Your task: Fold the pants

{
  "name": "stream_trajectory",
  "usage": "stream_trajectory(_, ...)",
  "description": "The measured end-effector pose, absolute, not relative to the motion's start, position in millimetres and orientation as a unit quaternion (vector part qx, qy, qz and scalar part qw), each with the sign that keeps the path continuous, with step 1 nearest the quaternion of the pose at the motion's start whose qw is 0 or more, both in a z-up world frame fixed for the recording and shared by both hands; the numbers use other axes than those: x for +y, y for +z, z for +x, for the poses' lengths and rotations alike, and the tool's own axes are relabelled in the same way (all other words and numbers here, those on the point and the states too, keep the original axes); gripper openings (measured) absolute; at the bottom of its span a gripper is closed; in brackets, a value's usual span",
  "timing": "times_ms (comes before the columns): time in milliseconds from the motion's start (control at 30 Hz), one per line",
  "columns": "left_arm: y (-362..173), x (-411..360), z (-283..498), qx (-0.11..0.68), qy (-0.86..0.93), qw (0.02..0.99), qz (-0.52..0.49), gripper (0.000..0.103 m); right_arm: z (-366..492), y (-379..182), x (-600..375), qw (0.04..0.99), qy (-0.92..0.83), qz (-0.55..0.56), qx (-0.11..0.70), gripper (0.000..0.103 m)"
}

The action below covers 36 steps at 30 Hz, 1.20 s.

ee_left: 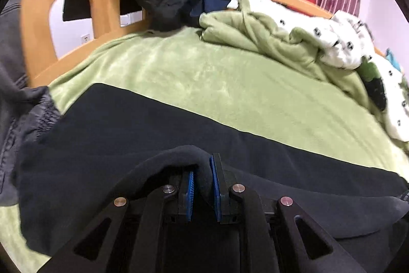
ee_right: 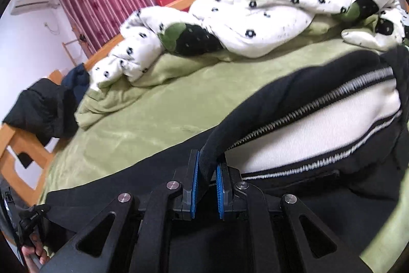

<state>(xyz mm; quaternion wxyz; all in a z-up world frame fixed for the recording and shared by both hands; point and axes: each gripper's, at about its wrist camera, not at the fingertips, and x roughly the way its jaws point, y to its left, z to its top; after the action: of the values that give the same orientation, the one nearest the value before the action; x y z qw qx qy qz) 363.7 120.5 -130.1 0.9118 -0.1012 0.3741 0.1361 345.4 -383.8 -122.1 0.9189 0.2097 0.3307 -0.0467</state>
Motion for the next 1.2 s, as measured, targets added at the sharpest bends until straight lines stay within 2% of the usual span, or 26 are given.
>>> stream_trajectory(167, -147, 121, 395, 0.391, 0.150, 0.902, -0.107, 0.014, 389, -150, -380, 0.908, -0.086, 0.191, 0.363, 0.014)
stream_trajectory(300, -154, 110, 408, 0.424, 0.156, 0.889, -0.077, 0.022, 403, -171, -395, 0.881, -0.093, 0.268, 0.380, 0.021)
stream_trajectory(333, -149, 105, 402, 0.425, 0.150, 0.890, -0.066, 0.031, 399, -170, -395, 0.881, -0.092, 0.272, 0.376, 0.023)
stream_trajectory(367, -146, 102, 397, 0.425, 0.145, 0.891, -0.062, 0.049, 393, -165, -394, 0.883, -0.086, 0.270, 0.375, 0.031)
stream_trajectory(400, -140, 99, 386, 0.423, 0.138, 0.894, -0.056, 0.060, 384, -158, -392, 0.885, -0.079, 0.263, 0.376, 0.036)
stream_trajectory(433, -135, 96, 374, 0.418, 0.133, 0.897, -0.051, 0.076, 374, -149, -390, 0.890, -0.074, 0.248, 0.375, 0.046)
stream_trajectory(467, -127, 93, 356, 0.411, 0.120, 0.902, -0.047, 0.078, 369, -143, -386, 0.893, -0.073, 0.235, 0.377, 0.053)
stream_trajectory(567, -117, 89, 317, 0.419, 0.091, 0.902, -0.053, 0.078, 341, -119, -379, 0.903, -0.063, 0.167, 0.391, 0.056)
stream_trajectory(733, -124, 96, 240, 0.448, 0.045, 0.881, -0.144, 0.078, 271, -94, -379, 0.897, -0.052, 0.056, 0.436, 0.058)
stream_trajectory(867, -156, 115, 189, 0.465, 0.036, 0.852, -0.239, 0.078, 216, -100, -394, 0.900, -0.053, 0.071, 0.426, 0.067)
stream_trajectory(1033, -174, 126, 185, 0.450, 0.027, 0.842, -0.296, 0.078, 182, -144, -419, 0.891, -0.061, 0.127, 0.431, 0.067)
stream_trajectory(1200, -182, 137, 213, 0.428, 0.021, 0.842, -0.327, 0.082, 199, -171, -436, 0.875, -0.047, 0.208, 0.435, 0.067)
